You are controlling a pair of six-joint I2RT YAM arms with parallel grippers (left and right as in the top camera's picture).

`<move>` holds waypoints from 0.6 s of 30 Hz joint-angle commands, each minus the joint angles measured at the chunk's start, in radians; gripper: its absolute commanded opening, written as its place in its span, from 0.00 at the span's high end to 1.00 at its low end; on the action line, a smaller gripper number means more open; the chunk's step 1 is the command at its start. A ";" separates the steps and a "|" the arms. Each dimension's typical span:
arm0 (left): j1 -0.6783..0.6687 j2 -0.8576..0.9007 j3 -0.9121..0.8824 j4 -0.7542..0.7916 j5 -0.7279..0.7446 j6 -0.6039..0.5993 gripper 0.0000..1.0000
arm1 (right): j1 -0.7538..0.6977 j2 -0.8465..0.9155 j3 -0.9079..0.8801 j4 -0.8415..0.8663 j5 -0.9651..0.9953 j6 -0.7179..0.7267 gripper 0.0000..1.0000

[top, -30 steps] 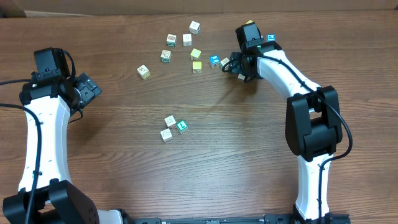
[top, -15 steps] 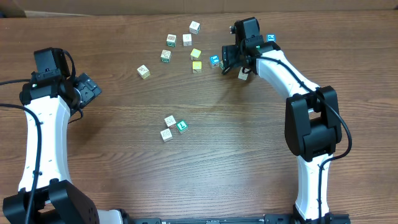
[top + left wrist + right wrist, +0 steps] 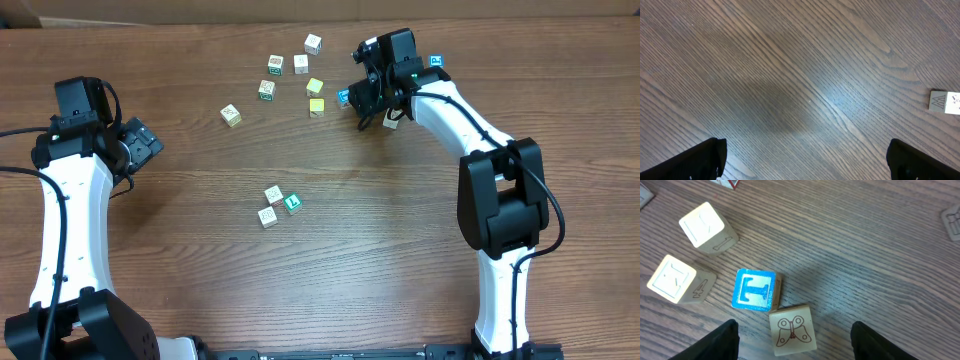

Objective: Form a circle

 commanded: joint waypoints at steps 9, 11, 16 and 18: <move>-0.002 -0.009 0.011 0.002 -0.006 -0.013 0.00 | 0.003 0.042 0.002 -0.016 -0.017 -0.013 0.60; -0.002 -0.009 0.011 0.002 -0.006 -0.013 0.00 | 0.003 0.042 0.002 -0.016 -0.017 -0.009 0.60; -0.002 -0.009 0.011 0.002 -0.006 -0.013 0.00 | 0.003 0.039 0.009 -0.016 -0.017 -0.007 0.61; -0.002 -0.009 0.011 0.002 -0.006 -0.013 0.00 | 0.003 0.032 0.017 -0.018 -0.017 -0.007 0.67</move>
